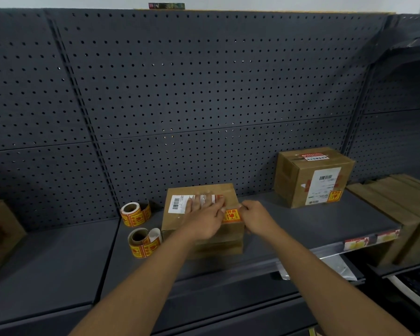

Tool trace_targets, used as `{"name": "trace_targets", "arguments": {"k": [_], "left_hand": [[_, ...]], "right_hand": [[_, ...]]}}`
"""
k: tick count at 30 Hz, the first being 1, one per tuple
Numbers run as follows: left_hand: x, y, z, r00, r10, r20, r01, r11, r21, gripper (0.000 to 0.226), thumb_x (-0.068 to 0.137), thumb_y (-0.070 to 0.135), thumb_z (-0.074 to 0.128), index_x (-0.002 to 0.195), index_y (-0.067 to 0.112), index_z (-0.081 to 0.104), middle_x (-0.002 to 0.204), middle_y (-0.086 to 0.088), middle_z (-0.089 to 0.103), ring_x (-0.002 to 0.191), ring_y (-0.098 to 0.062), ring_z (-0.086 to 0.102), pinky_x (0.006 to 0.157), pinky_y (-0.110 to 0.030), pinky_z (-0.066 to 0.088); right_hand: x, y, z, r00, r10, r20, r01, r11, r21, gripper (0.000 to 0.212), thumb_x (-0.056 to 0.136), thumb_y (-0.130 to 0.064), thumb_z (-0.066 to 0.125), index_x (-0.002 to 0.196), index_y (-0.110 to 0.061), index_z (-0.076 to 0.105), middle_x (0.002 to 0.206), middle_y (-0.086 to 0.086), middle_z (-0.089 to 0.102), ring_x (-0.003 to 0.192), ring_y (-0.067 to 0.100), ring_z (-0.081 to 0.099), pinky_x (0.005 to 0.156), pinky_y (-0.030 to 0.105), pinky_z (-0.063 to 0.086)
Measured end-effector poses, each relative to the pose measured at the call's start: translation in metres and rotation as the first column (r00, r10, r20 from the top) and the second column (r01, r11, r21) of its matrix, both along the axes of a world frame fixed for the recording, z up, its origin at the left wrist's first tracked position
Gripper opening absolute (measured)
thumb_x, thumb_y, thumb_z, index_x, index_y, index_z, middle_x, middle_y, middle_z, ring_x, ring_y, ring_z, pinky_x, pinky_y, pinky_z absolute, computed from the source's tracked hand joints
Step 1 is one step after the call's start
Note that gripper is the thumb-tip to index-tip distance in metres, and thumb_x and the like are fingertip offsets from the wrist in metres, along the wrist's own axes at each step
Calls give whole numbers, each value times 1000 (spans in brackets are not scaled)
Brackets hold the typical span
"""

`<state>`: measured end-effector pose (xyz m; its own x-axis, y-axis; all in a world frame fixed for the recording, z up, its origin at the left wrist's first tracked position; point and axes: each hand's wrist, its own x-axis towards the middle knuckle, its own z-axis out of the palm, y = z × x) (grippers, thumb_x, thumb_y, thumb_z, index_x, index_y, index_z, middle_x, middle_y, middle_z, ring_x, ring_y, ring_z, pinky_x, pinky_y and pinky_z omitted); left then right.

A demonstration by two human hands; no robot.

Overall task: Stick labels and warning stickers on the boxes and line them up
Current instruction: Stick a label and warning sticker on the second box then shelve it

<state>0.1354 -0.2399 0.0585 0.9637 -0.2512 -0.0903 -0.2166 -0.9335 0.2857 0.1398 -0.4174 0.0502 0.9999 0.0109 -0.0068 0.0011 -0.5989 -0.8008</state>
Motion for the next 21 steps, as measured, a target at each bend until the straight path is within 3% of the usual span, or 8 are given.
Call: {"name": "trace_targets", "arguments": {"k": [2,6,14,18,21], "left_hand": [[0,0,1,1000,9,-8,-9,1000,-10,57,108,56,11,163,43,3,172,1,-14,157,-27,-22,125,-47,-18],[-2,0,0,1000,13,4,-13,1000,14,63,105,63,12,163,43,2,172,2,-15,157,-26,-22,125,-47,-17],[-5,1,1,999,-29,-14,29,999,28,61,108,56,10,164,37,-4,171,-4,-20,154,-30,-29,124,-51,-19],[-4,1,2,999,-28,-34,28,999,17,61,108,57,10,164,37,-4,171,-4,-20,154,-29,-30,123,-50,-22],[-5,2,5,998,-32,-55,33,999,15,67,105,64,13,164,37,-4,170,-2,-22,153,-28,-31,123,-49,-22]], "right_hand": [[-2,-2,9,996,38,-76,-39,999,-8,32,106,-23,45,79,-11,58,71,6,61,55,19,58,48,26,45],[-4,-1,12,991,103,-82,-112,986,-123,45,100,-57,53,82,-16,54,72,5,63,61,19,61,59,31,46],[-5,1,-3,994,104,40,-99,987,-125,32,109,-31,44,80,-20,48,76,-2,53,66,11,49,56,28,34],[-8,3,-1,995,102,5,-100,983,-154,31,110,-34,39,95,-12,56,86,2,60,77,18,59,64,33,45],[-11,0,4,990,129,-63,-136,982,-131,33,107,-43,43,95,-17,58,85,0,63,76,16,59,64,33,43]]}}
